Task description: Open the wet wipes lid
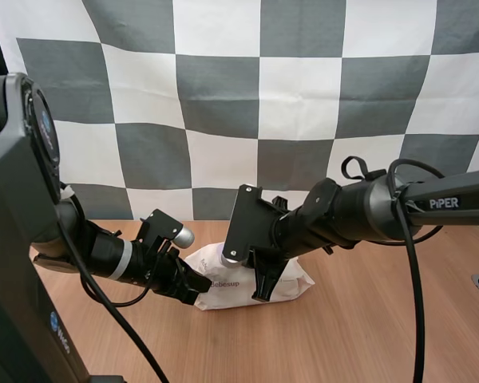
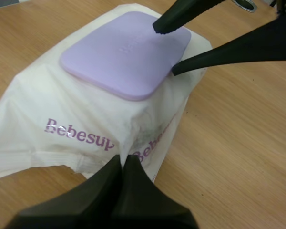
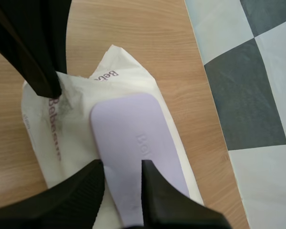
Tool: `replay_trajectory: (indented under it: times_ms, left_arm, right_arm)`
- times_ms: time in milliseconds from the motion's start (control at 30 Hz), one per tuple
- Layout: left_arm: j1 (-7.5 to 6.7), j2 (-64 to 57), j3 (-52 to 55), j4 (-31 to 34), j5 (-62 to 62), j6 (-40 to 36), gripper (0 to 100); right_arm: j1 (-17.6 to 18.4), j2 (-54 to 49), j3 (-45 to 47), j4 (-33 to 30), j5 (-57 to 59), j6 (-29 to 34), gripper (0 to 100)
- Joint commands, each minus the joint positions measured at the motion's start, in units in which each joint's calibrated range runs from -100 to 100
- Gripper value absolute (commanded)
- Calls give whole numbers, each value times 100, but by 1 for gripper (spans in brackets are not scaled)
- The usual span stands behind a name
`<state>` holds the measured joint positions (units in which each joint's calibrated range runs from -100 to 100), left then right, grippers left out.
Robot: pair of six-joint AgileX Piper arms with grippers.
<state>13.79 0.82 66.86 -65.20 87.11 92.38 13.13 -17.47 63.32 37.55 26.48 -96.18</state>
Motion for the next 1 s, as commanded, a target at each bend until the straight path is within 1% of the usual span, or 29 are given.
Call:
replay_trajectory:
  times_ms: [0, 67, 167, 333, 367, 400, 467, 567, 600, 733, 967]
  left_arm:
    - [-5, 4, -6, 6, -5, 91, 0]
    - [-5, 4, -6, 6, -5, 91, 0]
    - [-5, 4, -6, 6, -5, 91, 0]
    - [-5, 4, -6, 6, -5, 91, 0]
    - [-5, 4, -6, 6, -5, 91, 0]
    - [-5, 4, -6, 19, -5, 91, 0]
    - [-5, 4, -6, 43, -5, 91, 0]
    - [-5, 4, -6, 70, -5, 91, 0]
    - [-5, 4, -6, 70, -5, 91, 0]
    - [-5, 4, -6, 80, -5, 91, 0]
    - [-5, 4, 12, 114, -5, 91, 0]
  right_arm:
    - [4, 5, -5, -64, 58, 6, 46]
    - [4, 18, -5, -219, 78, 12, 46]
    - [4, 31, -5, -496, 59, 234, 46]
    - [4, 31, -5, -537, 59, 234, 43]
    - [4, 31, -5, -537, 59, 234, 41]
    - [4, 31, -5, -537, 59, 234, 38]
    - [4, 31, -5, -537, 59, 234, 28]
    - [4, 31, -5, -526, 59, 234, 5]
    - [4, 31, -5, -489, 21, 234, 0]
    - [4, 31, -5, -356, -111, 244, 0]
    - [4, 31, -5, -359, -520, 244, 0]
